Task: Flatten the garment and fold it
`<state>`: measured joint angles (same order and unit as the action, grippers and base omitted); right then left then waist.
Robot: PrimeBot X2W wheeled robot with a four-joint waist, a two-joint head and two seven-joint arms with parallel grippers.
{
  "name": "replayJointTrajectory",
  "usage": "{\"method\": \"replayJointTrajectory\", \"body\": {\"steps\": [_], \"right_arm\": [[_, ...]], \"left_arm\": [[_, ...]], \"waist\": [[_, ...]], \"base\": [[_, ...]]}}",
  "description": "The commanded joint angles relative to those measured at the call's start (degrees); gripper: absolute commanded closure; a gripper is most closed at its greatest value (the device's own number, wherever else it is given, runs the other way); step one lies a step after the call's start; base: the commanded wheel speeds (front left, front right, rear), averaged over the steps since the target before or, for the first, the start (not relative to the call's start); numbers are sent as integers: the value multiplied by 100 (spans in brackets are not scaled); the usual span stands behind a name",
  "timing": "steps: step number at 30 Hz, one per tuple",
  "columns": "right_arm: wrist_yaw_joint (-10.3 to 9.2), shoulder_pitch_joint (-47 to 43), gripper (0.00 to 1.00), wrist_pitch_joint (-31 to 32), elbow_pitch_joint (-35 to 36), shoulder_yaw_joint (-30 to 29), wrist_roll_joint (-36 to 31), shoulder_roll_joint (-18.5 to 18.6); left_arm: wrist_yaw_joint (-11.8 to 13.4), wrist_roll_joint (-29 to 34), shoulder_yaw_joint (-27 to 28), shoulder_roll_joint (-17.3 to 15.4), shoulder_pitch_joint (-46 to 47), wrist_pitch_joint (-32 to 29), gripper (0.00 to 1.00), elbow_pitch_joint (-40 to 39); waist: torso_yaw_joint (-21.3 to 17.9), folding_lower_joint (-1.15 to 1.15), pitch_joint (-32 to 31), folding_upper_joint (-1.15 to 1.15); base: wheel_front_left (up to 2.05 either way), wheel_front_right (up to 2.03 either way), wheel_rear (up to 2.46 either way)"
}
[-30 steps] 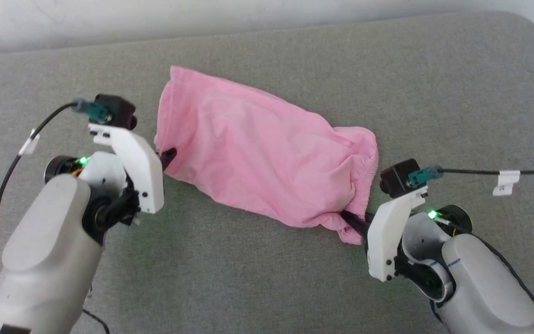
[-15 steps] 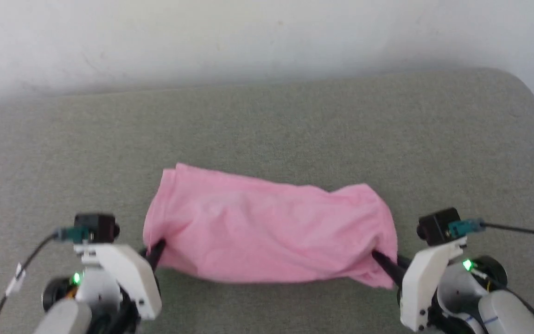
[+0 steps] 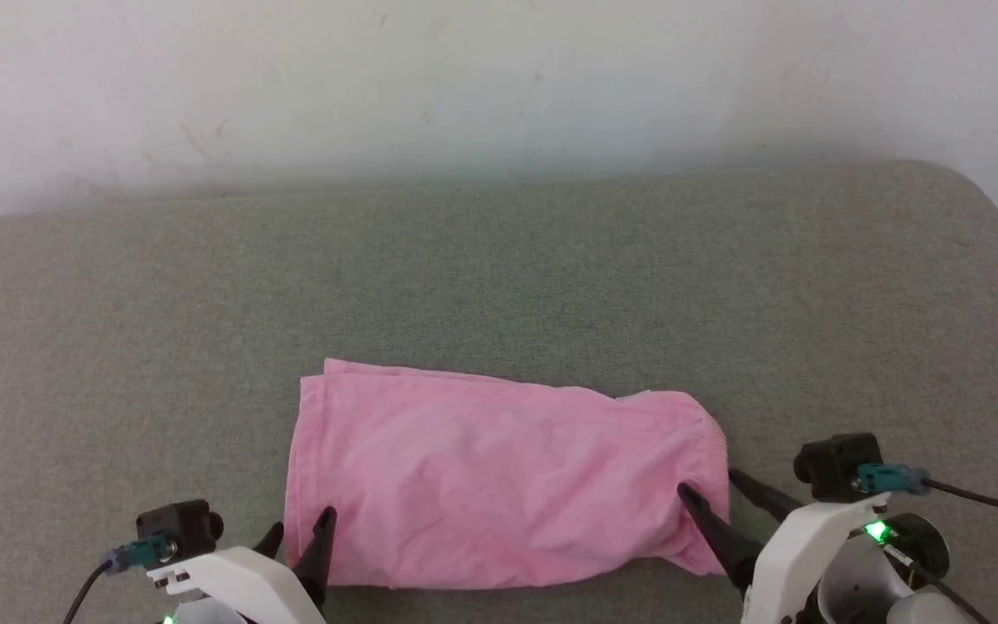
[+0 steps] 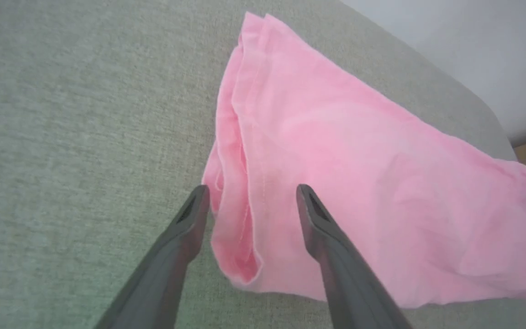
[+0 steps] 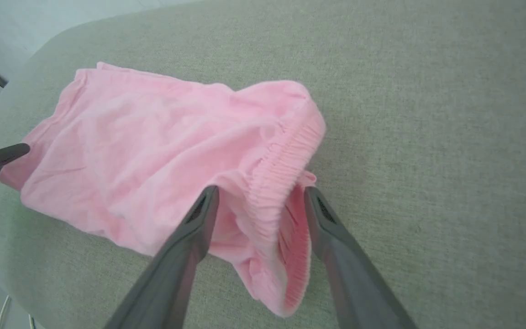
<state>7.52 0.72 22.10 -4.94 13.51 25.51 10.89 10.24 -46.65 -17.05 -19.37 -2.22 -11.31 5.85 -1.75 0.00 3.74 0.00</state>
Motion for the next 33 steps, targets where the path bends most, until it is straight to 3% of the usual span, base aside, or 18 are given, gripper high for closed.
{"method": "replayJointTrajectory", "body": {"steps": [1,8,14,24,33], "right_arm": [[-3,-109,0,-212,186,-74,-74,-37],[-3,-233,0,-185,699,-546,-301,-58],[-3,-114,0,592,557,-803,-174,-27],[-3,456,0,1392,-345,-865,261,-10],[-3,825,0,1895,-1583,-408,701,-144]], "left_arm": [[50,108,67,34,-78,270,0,-49],[118,750,225,-45,-72,1457,0,-400],[60,1471,142,-98,84,2419,0,-385],[-60,2328,245,176,344,2627,0,-508],[-239,2863,366,439,341,2630,0,-762]], "waist": [[-24,0,-68,0],[24,0,-190,0],[222,0,-143,0],[595,0,126,0],[803,0,259,0]], "base": [[0,0,0],[0,0,0],[0,0,0],[0,0,0],[0,0,0]]}}
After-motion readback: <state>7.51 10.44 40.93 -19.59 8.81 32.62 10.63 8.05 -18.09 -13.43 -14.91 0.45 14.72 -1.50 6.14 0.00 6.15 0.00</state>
